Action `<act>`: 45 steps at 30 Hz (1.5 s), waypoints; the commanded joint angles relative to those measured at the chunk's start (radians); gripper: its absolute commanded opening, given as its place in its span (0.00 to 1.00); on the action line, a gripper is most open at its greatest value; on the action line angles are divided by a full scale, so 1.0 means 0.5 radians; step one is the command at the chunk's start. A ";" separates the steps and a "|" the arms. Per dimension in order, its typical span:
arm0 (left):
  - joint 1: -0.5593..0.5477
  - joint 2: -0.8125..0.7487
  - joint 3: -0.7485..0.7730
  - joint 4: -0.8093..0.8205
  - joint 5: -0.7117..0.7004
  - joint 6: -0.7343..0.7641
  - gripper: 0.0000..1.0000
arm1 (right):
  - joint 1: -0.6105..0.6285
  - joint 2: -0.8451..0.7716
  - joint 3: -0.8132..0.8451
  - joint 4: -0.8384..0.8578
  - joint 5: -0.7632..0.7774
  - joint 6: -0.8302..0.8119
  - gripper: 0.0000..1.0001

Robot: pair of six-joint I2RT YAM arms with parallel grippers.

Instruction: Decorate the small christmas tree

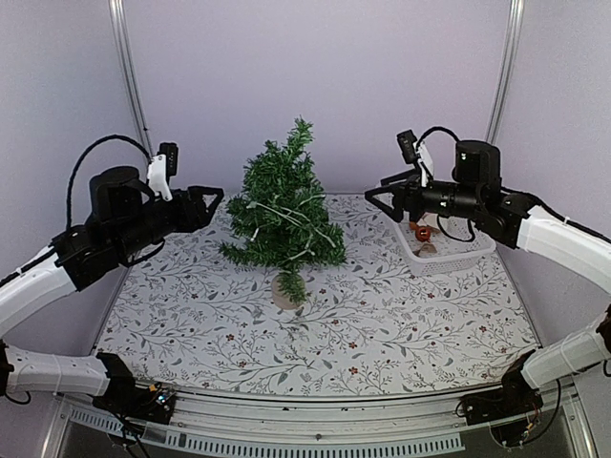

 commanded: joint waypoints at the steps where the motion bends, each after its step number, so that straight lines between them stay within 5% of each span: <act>1: 0.071 -0.144 -0.218 -0.060 -0.065 -0.304 0.62 | -0.011 -0.051 -0.174 -0.066 -0.146 0.496 0.72; 12: 0.057 -0.393 -0.910 0.082 0.034 -1.031 0.54 | -0.012 -0.017 -0.862 0.555 -0.246 1.196 0.59; 17: 0.006 -0.290 -1.150 0.430 0.097 -1.205 0.52 | 0.066 0.118 -1.028 0.898 -0.241 1.543 0.54; 32: -0.024 0.793 -1.088 1.441 0.561 -1.262 0.51 | 0.332 1.103 -0.660 1.512 -0.296 2.066 0.48; 45: 0.065 1.379 -0.805 1.684 0.900 -1.207 0.43 | 0.353 1.598 -0.284 1.523 -0.408 2.174 0.40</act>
